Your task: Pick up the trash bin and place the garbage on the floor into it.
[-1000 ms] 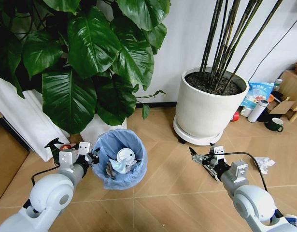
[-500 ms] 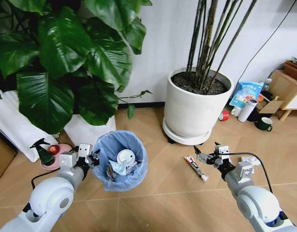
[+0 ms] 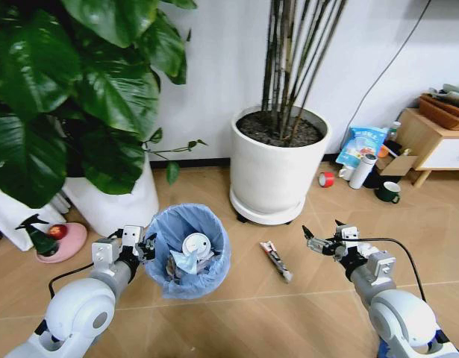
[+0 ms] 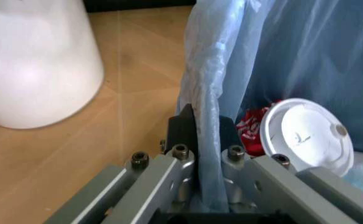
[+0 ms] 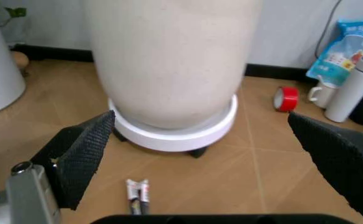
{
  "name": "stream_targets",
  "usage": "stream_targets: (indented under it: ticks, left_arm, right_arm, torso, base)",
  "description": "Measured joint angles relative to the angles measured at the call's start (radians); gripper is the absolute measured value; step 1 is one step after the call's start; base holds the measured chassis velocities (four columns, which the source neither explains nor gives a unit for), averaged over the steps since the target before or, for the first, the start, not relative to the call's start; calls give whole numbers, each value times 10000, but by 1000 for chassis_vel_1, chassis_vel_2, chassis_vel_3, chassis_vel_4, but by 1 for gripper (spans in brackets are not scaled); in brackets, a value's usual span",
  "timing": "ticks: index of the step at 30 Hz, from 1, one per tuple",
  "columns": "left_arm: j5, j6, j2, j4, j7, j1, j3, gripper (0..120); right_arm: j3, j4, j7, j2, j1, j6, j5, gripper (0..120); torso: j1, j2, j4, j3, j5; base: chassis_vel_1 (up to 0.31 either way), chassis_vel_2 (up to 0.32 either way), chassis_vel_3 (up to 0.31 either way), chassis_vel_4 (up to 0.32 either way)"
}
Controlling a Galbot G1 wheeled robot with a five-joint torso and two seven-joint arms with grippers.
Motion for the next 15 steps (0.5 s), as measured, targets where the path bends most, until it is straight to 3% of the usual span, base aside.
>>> stream_targets:
  ticks: [3, 6, 8, 11, 13, 15]
  left_arm:
    - [29, -12, -19, -17, 0, 27, -3, 0]
    - [51, -24, -35, -23, 0, 42, -4, 0]
    - [56, -35, -37, -32, 1, 40, -4, 0]
    - [55, -35, -43, -33, 4, 37, -3, 0]
    - [58, -38, -61, -39, 7, 30, -3, 0]
    - [59, -39, -67, -39, 17, 28, -2, 0]
  right_arm:
    - [0, -23, -2, -7, 12, 22, 0, 100]
    - [6, -42, -3, -11, 9, 46, 0, 100]
    - [15, -68, -3, -5, -6, 56, -3, 100]
    - [28, -95, -3, -5, -30, 108, -17, 100]
    - [80, -230, -109, -41, -76, 422, -19, 100]
    - [192, -335, -358, -75, -102, 575, -25, 100]
  torso:
    - [0, 0, 1, 0, 9]
    - [1, 0, 0, 0, -5]
    - [0, 0, 0, 0, 9]
    - [1, 0, 1, 0, -5]
    - [0, 0, 1, 0, 14]
    - [1, 0, 0, 0, 5]
  base:
    - [-198, -199, 213, 230]
    - [-204, -208, 200, 196]
    - [-203, -187, 188, 194]
    - [-199, -211, 196, 201]
    - [-149, -176, 156, 181]
    - [-154, -181, 115, 144]
